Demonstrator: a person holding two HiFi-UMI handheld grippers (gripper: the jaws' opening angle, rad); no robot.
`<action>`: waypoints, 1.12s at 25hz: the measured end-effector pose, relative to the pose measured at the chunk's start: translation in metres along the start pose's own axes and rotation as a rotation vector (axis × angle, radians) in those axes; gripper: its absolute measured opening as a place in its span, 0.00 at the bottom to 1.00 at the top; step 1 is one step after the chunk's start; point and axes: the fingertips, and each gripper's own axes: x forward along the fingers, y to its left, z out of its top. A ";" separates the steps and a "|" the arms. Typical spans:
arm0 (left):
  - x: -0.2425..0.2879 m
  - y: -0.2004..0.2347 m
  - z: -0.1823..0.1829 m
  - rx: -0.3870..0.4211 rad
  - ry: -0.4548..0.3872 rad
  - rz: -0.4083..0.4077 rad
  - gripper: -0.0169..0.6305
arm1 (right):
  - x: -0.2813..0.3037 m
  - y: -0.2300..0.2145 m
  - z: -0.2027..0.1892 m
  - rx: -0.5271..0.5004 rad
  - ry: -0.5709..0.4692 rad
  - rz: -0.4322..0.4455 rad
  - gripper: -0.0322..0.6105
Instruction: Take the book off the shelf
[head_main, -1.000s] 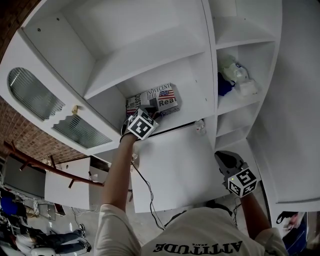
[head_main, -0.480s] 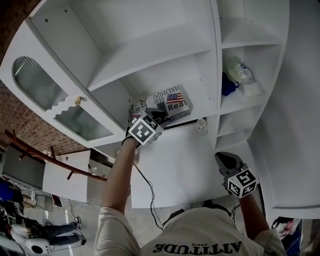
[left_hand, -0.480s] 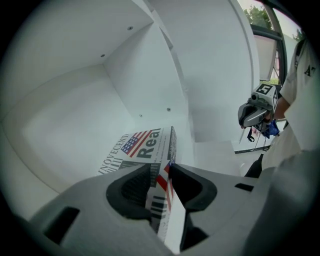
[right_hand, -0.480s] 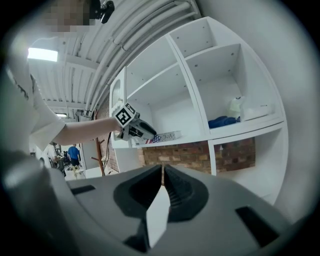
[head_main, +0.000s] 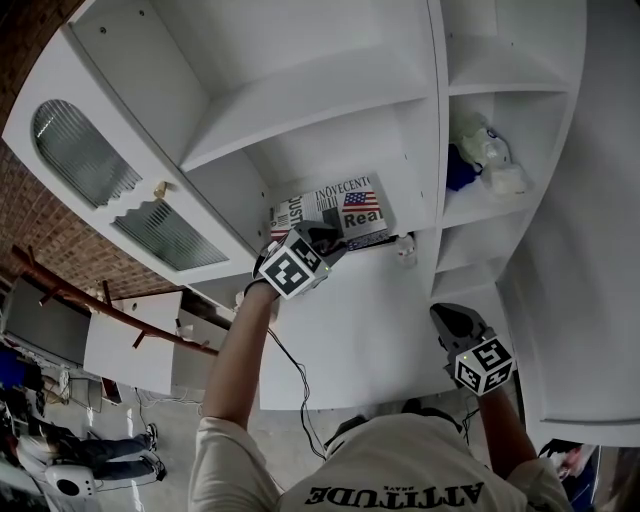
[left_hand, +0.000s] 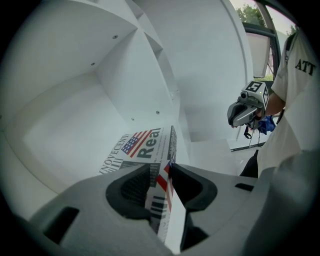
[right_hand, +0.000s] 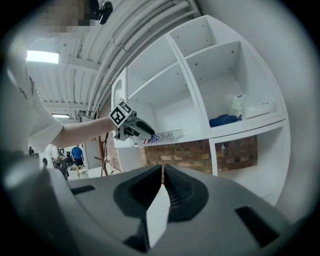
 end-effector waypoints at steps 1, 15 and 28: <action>0.000 -0.001 -0.001 0.008 -0.001 0.009 0.25 | 0.000 0.000 -0.001 0.001 0.002 0.002 0.10; 0.012 -0.005 -0.013 0.477 0.091 0.456 0.34 | 0.002 -0.004 -0.008 0.008 0.022 0.026 0.10; 0.003 -0.015 -0.008 0.603 0.076 0.688 0.32 | -0.006 -0.014 -0.014 0.040 0.027 0.015 0.10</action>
